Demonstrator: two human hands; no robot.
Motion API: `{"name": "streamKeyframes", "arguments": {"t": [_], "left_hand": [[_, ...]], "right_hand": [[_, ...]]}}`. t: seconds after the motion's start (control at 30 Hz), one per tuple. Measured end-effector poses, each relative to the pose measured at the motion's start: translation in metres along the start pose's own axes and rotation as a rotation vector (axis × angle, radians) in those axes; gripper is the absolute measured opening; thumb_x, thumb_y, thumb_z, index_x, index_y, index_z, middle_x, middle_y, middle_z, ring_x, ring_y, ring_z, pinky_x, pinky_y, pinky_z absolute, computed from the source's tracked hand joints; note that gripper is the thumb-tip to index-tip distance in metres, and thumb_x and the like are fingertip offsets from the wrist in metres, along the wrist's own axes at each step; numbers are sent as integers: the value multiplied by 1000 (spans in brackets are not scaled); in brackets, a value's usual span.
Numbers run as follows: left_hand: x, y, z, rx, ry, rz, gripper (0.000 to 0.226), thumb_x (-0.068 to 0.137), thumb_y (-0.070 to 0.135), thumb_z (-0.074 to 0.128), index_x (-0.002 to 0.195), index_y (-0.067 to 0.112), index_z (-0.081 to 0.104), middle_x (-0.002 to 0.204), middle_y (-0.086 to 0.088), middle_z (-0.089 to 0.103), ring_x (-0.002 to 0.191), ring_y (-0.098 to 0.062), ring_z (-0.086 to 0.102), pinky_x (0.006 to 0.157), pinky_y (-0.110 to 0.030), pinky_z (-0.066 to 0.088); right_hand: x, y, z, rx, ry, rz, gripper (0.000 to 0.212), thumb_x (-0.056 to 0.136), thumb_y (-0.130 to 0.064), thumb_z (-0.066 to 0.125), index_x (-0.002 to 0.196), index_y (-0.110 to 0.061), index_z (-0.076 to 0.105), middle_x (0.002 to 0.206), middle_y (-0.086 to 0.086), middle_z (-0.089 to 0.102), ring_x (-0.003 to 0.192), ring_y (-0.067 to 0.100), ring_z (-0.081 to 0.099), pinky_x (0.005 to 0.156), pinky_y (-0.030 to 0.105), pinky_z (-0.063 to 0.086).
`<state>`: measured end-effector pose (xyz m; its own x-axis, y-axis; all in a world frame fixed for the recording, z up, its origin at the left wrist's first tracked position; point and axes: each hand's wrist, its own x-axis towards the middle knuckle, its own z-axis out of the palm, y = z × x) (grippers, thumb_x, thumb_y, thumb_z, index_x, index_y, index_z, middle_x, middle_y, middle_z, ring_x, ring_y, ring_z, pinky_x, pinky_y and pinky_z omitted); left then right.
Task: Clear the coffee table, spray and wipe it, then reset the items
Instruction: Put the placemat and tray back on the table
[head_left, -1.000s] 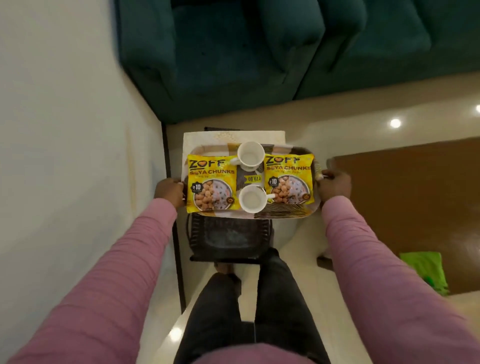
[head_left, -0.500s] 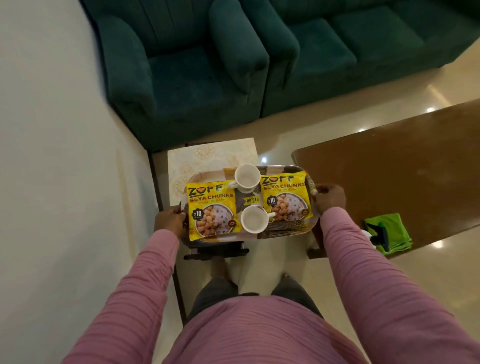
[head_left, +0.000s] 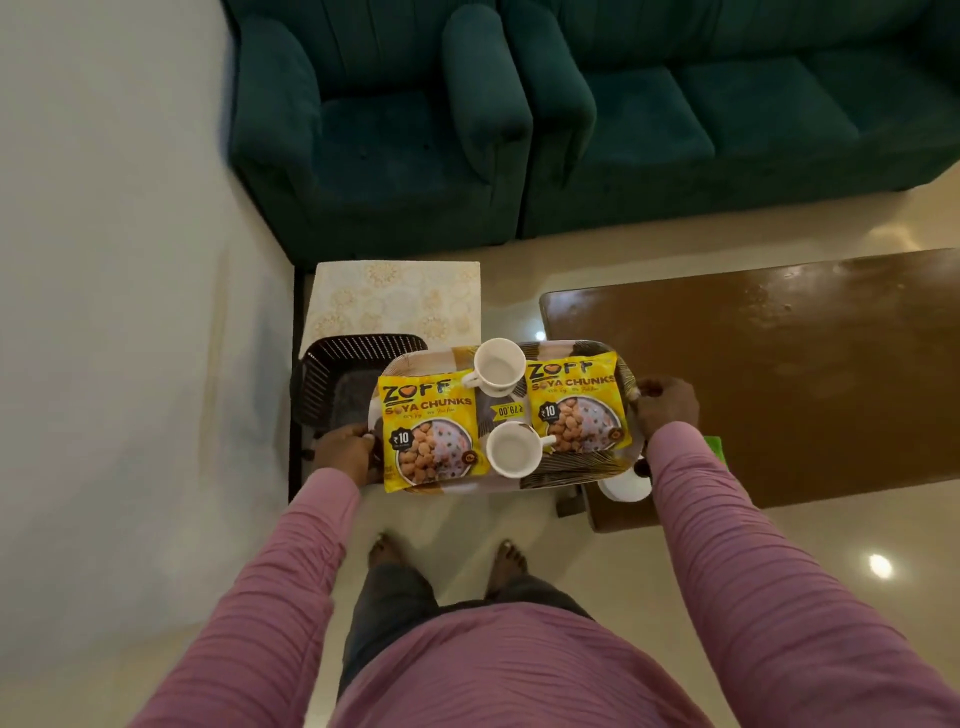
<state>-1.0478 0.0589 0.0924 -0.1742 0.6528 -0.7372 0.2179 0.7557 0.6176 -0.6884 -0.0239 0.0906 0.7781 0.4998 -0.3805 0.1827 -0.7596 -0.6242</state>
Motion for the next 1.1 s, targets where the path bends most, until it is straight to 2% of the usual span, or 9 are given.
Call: {"name": "streamKeyframes", "arguments": {"t": [0.2, 0.37, 0.47, 0.6, 0.7, 0.77, 0.9, 1.03, 1.1], "left_hand": [[-41, -35, 34, -80, 19, 26, 28, 97, -2, 45, 116, 6, 64, 108, -19, 64, 92, -33, 61, 81, -46, 53], [-60, -71, 50, -106, 80, 30, 32, 93, 0, 53, 121, 8, 66, 113, -19, 67, 102, -39, 64, 92, -51, 53], [-82, -97, 60, -107, 64, 40, 30, 93, 1, 54, 118, 11, 67, 111, -18, 67, 100, -37, 64, 94, -50, 52], [-127, -134, 79, -110, 34, 10, 20, 96, 0, 50, 102, 14, 63, 92, -15, 63, 85, -31, 61, 86, -45, 53], [-146, -166, 94, -60, 18, 3, 18, 94, 3, 53, 107, 1, 66, 93, -18, 65, 84, -33, 62, 88, -52, 54], [-160, -179, 108, -35, -9, -7, 18, 94, 3, 54, 107, 1, 67, 95, -19, 65, 86, -33, 61, 90, -54, 53], [-197, -188, 154, -73, -18, -31, 19, 93, -2, 52, 90, 10, 67, 92, -20, 66, 86, -35, 62, 86, -49, 54], [-217, -182, 208, -101, -21, -26, 19, 92, -4, 52, 95, 8, 67, 90, -19, 66, 83, -34, 62, 77, -44, 55], [-224, -181, 237, -90, 5, -18, 13, 91, -2, 56, 96, 1, 68, 88, -20, 67, 82, -35, 63, 80, -47, 56]], "right_hand": [[-4, 36, -39, -37, 14, -34, 24, 84, -12, 64, 107, -13, 71, 111, 13, 69, 105, 31, 63, 94, 37, 49], [-18, 72, -62, -45, 43, -104, 21, 83, -12, 63, 102, -12, 72, 106, 13, 71, 100, 32, 64, 88, 36, 50], [-26, 101, -79, -78, 43, -127, 21, 85, -10, 61, 103, -13, 72, 107, 13, 71, 100, 31, 64, 87, 34, 49], [-38, 144, -112, -144, 10, -111, 26, 86, -8, 59, 109, -13, 69, 112, 14, 68, 104, 32, 62, 88, 34, 48], [-44, 177, -143, -166, -17, -101, 29, 85, -7, 59, 112, -11, 69, 116, 16, 66, 108, 34, 60, 89, 34, 47], [-41, 195, -161, -159, -17, -103, 27, 85, -7, 60, 109, -11, 70, 115, 16, 67, 107, 33, 61, 87, 33, 47], [-29, 223, -202, -135, -7, -96, 20, 84, -5, 59, 98, -12, 73, 108, 15, 69, 102, 33, 62, 86, 33, 47], [4, 240, -247, -110, 5, -110, 19, 84, -4, 59, 97, -10, 72, 108, 16, 69, 103, 34, 61, 87, 35, 47], [23, 248, -269, -139, 1, -133, 19, 84, -5, 59, 98, -9, 72, 109, 16, 69, 104, 34, 61, 86, 35, 47]]}}
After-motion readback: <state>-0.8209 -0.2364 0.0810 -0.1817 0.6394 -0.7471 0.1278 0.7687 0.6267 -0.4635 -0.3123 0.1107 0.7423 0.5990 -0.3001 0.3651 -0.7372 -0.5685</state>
